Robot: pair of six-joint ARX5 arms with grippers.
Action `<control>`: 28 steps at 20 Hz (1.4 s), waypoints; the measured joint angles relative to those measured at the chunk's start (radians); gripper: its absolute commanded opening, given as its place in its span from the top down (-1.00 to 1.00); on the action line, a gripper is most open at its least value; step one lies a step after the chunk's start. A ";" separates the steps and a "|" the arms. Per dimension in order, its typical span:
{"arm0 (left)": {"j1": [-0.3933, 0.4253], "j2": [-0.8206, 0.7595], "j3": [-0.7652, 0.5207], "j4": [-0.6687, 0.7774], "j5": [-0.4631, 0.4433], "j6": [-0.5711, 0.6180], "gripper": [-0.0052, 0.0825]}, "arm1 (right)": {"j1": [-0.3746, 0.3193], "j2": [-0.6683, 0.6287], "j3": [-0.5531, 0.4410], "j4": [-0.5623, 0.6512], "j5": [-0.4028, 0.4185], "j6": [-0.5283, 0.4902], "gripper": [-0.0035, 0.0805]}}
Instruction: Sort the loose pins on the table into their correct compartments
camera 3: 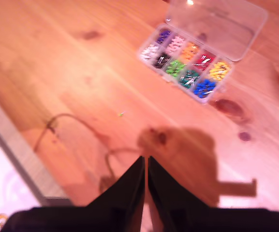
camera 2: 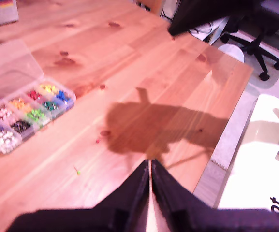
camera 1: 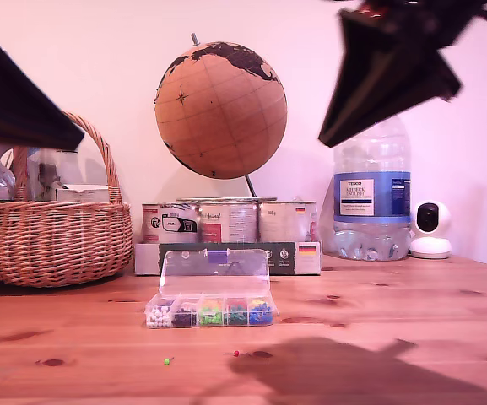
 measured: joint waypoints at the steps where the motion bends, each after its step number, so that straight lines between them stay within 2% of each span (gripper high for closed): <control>1: 0.000 0.020 0.000 -0.003 0.000 0.000 0.93 | 0.005 0.027 0.018 -0.013 0.011 -0.002 0.83; 3: 0.000 0.053 0.000 -0.005 -0.001 -0.002 0.93 | 0.021 0.063 0.032 -0.015 0.050 -0.008 0.66; 6: 0.000 0.097 0.000 -0.005 -0.002 -0.003 0.93 | 0.062 0.071 0.032 0.031 0.130 -0.035 0.67; 8: 0.000 0.121 0.000 -0.005 -0.002 -0.003 0.93 | 0.087 0.072 0.032 0.035 0.149 -0.052 0.67; 12: 0.000 0.127 0.000 -0.003 -0.002 -0.003 0.93 | 0.116 0.117 0.035 0.003 0.150 -0.056 0.67; 15: 0.000 0.127 0.000 -0.003 -0.002 -0.003 0.93 | 0.138 0.185 0.037 -0.026 0.140 -0.111 0.67; 18: 0.000 0.131 0.000 -0.001 -0.002 -0.003 0.93 | 0.144 0.219 0.037 -0.031 0.056 -0.208 0.67; 23: 0.000 0.131 0.000 0.000 -0.002 -0.003 0.93 | 0.146 0.226 0.037 -0.010 0.050 -0.320 0.67; 26: 0.000 0.131 0.000 0.001 -0.002 -0.003 0.93 | 0.150 0.248 0.038 -0.008 0.048 -0.410 0.67; 28: 0.000 0.131 0.000 0.002 -0.002 -0.003 0.93 | 0.152 0.267 0.038 0.000 0.050 -0.506 0.63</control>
